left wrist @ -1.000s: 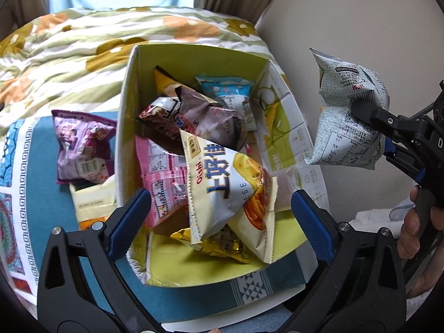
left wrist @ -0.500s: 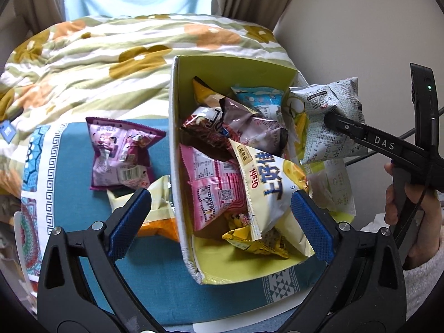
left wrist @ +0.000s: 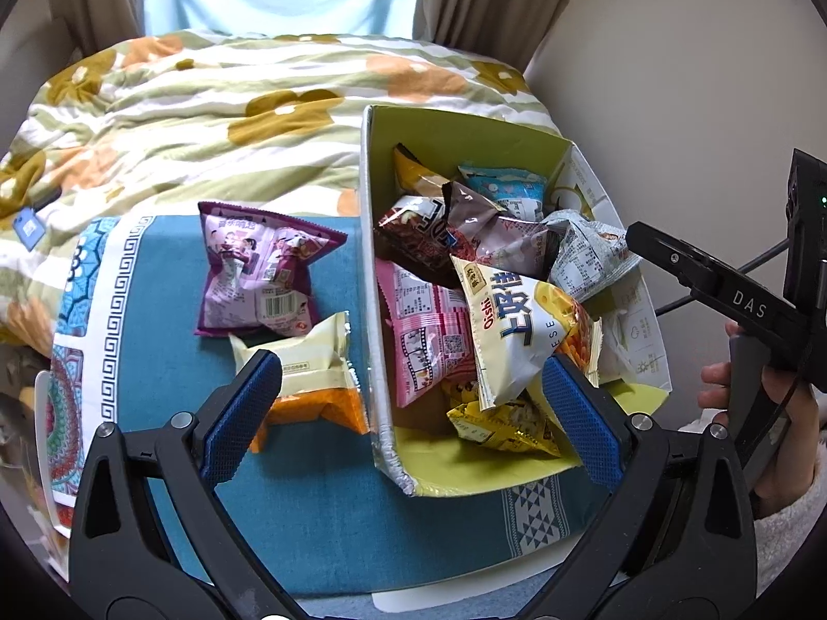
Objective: Organize snacks
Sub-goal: 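Move both tools back toward the last two snacks on the table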
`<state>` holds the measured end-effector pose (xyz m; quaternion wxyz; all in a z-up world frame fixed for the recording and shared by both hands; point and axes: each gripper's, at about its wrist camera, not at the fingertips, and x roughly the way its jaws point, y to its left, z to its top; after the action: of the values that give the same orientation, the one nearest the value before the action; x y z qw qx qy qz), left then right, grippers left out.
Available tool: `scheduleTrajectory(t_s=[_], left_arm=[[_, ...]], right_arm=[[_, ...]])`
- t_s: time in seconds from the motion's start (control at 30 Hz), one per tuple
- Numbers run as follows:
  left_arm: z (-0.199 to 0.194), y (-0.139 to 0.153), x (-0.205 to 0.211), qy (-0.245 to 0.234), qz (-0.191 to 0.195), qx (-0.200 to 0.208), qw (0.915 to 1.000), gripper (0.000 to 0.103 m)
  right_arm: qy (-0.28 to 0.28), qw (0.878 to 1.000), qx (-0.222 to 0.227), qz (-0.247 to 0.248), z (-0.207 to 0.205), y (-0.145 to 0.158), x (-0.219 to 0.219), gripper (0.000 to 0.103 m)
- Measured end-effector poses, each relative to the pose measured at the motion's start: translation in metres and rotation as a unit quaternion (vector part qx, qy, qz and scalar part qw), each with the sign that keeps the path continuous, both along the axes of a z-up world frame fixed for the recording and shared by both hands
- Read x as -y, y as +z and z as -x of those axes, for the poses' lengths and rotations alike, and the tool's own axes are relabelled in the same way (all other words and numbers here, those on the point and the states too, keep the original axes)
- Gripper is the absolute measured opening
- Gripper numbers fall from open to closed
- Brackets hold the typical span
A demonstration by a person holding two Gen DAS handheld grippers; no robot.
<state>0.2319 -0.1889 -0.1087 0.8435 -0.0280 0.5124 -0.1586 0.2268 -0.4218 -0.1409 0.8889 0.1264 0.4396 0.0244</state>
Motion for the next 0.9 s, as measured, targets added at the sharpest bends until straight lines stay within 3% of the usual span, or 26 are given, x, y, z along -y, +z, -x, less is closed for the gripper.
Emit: scheduleTrajectory(t_s=[0.33,0.53,0.73,0.9], left_arm=[[0.023,0.022,-0.050,0.046,-0.019,0.033,0.9982,0.100],[0.014,0.027,-0.099,0.069,-0.004,0.038,0.9969,0.100],[-0.013,0.024,-0.138,0.045,0.006,0.037,0.9983,0.100],[-0.047,0.018,-0.159,-0.005,0.012,0.017,0.9998,0.100]], right_arm=[[0.036,0.999,0.031,0.002,0.018,0.036,-0.025,0.097],[0.056,0.997,0.045,-0.020,0.024,0.049,-0.055,0.097],[0.057,0.997,0.043,-0.029,0.025,0.051,-0.096,0.097],[0.027,0.999,0.032,-0.033,0.021,0.046,-0.133,0.097]])
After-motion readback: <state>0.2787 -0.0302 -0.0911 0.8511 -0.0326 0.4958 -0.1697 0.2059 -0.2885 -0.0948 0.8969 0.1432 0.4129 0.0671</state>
